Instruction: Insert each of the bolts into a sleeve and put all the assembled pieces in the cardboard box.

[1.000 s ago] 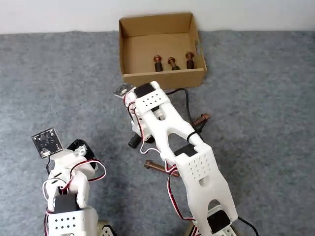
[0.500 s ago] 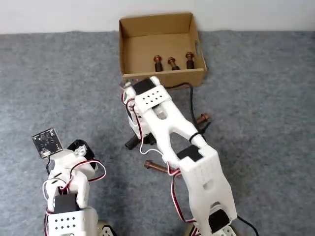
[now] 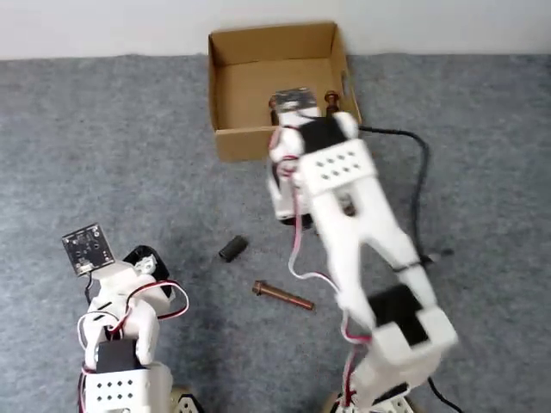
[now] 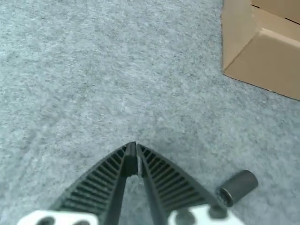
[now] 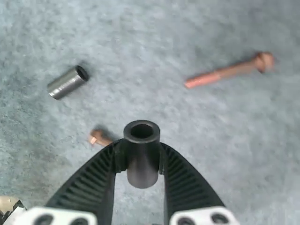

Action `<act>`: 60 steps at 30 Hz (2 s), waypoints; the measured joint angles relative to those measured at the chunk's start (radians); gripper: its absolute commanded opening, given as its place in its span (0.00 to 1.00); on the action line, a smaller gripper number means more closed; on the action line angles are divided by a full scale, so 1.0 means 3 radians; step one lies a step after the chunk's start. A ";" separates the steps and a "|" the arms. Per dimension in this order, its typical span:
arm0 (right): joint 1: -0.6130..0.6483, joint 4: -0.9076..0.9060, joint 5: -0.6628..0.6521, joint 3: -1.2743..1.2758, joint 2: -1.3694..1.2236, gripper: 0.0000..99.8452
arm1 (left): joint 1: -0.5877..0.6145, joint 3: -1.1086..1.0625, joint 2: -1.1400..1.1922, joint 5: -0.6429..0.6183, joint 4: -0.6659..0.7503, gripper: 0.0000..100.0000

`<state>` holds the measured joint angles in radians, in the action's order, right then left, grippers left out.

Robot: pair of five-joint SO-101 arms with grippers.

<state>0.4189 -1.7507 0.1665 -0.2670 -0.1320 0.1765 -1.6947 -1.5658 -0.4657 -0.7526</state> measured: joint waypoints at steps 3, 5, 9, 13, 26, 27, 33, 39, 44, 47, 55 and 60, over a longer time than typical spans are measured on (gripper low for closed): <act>-0.0230 0.0000 0.0000 0.0399 0.0465 0.01 | -0.0097 0.0000 0.0000 0.0031 0.0000 0.00; -0.0419 0.0000 0.0000 0.0650 0.0767 0.01 | -0.0174 0.0026 0.0000 0.0138 -0.0020 0.00; -0.0813 -0.0005 0.0000 0.1171 0.1381 0.01 | -0.0425 0.0445 0.0005 0.0199 -0.0297 0.00; -0.1176 0.0031 0.0000 0.1724 0.1990 0.01 | -0.0721 0.0982 0.0113 0.0210 -0.0675 0.00; -0.2102 0.0481 0.0000 0.3012 0.3493 0.01 | -0.1642 0.3069 0.2793 0.0235 -0.1156 0.00; -0.2174 0.0501 0.0000 0.3094 0.3560 0.01 | -0.1708 0.3258 0.3023 0.0261 -0.1202 0.00; -0.2573 0.0670 -0.0256 0.3560 0.3923 0.01 | -0.1933 0.4332 0.4214 0.0660 -0.1376 0.00; -0.2777 0.0767 -0.0542 0.3887 0.4378 0.01 | -0.1944 0.5207 0.5145 0.1166 -0.1560 0.01; -0.2777 0.0767 -0.0583 0.4153 0.4695 0.01 | -0.2102 0.5831 0.5820 0.1509 -0.1851 0.01; -0.2777 0.0767 -0.0583 0.4199 0.4803 0.01 | -0.2256 0.6276 0.6229 0.1626 -0.2076 0.01; -0.2777 0.0767 -0.0583 0.4204 0.4859 0.01 | -0.2496 0.7677 0.7462 0.1693 -0.2670 0.14; -0.2777 0.0767 -0.0583 0.4204 0.4864 0.01 | -0.2496 0.8649 0.8214 0.1693 -0.2951 0.15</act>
<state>-0.4143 -1.5205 -0.0084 0.9943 1.3272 -0.5723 0.8999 0.8984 0.0422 -1.6379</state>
